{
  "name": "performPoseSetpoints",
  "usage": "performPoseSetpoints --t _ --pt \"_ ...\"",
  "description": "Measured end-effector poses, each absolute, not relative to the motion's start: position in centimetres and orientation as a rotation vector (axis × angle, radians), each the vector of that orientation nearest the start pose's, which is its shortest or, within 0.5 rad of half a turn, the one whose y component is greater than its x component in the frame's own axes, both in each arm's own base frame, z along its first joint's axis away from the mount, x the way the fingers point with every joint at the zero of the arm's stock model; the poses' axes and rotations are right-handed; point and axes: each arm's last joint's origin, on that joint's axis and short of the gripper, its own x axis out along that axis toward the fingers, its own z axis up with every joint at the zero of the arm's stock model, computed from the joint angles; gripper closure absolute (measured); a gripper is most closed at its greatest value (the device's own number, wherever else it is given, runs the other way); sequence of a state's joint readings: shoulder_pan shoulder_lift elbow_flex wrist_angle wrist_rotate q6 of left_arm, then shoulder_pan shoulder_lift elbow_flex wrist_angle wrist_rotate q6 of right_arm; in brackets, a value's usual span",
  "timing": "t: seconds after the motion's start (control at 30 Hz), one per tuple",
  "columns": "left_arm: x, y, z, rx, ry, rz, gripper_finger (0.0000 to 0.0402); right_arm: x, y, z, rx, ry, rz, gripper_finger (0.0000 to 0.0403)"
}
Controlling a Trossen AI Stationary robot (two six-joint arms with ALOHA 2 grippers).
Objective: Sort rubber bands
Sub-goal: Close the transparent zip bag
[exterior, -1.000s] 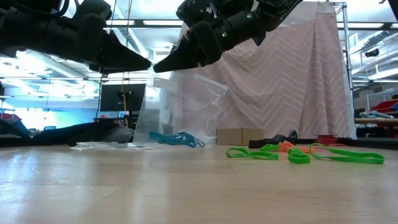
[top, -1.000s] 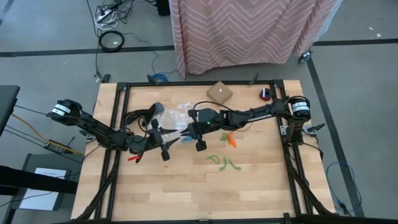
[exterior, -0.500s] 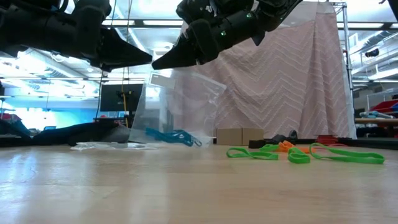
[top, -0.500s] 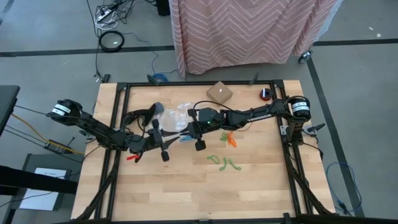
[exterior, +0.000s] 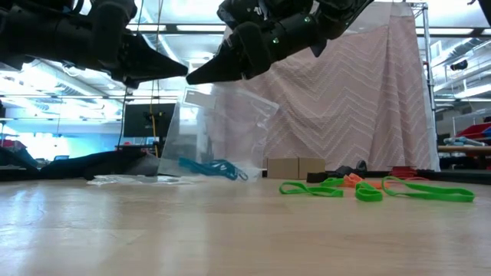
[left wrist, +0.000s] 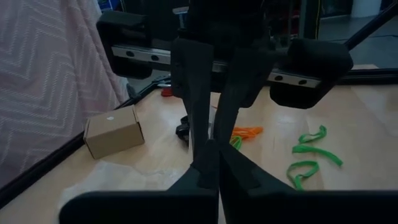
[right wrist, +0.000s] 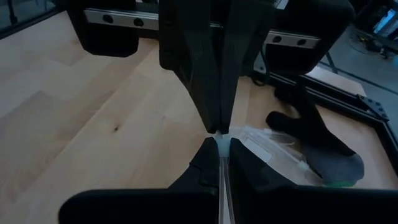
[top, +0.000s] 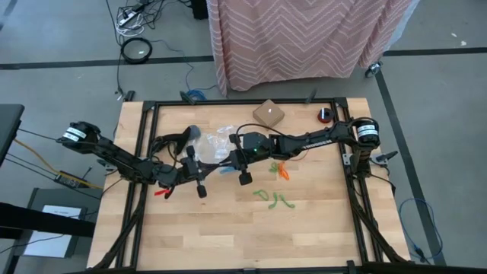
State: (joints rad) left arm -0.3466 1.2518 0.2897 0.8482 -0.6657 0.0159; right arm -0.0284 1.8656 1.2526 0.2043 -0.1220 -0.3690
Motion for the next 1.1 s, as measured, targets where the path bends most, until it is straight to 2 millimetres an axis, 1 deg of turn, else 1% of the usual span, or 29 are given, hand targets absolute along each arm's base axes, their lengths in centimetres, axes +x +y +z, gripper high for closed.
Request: performPoseSetpoints --t 0.2,0.53,0.7,0.77,0.83,0.9,1.1 --pt "20.9 -5.6 17.6 0.065 0.116 0.376 0.0400 42.0 -1.0 22.5 -0.330 0.395 0.135 0.0402" --pt "20.3 -5.9 16.6 0.138 0.200 0.491 0.0401 41.8 -1.9 22.2 -0.322 0.437 0.114 0.0402" --pt "20.2 -6.2 16.7 0.140 0.191 0.482 0.0399 41.8 -2.2 22.3 -0.321 0.438 0.107 0.0402" --pt "20.3 -6.3 16.9 0.150 0.182 0.467 0.0391 41.8 -2.2 22.3 -0.321 0.435 0.108 0.0402" --pt "20.3 -6.3 16.8 0.196 0.195 0.434 0.0378 41.9 -2.2 22.4 -0.318 0.416 0.119 0.0402" --pt "20.3 -6.4 16.8 0.226 0.200 0.413 0.0361 42.0 -1.9 22.7 -0.316 0.388 0.135 0.0402" --pt "20.5 -6.3 17.5 0.229 0.145 0.426 0.0305 42.0 -1.4 22.8 -0.319 0.372 0.152 0.0402"
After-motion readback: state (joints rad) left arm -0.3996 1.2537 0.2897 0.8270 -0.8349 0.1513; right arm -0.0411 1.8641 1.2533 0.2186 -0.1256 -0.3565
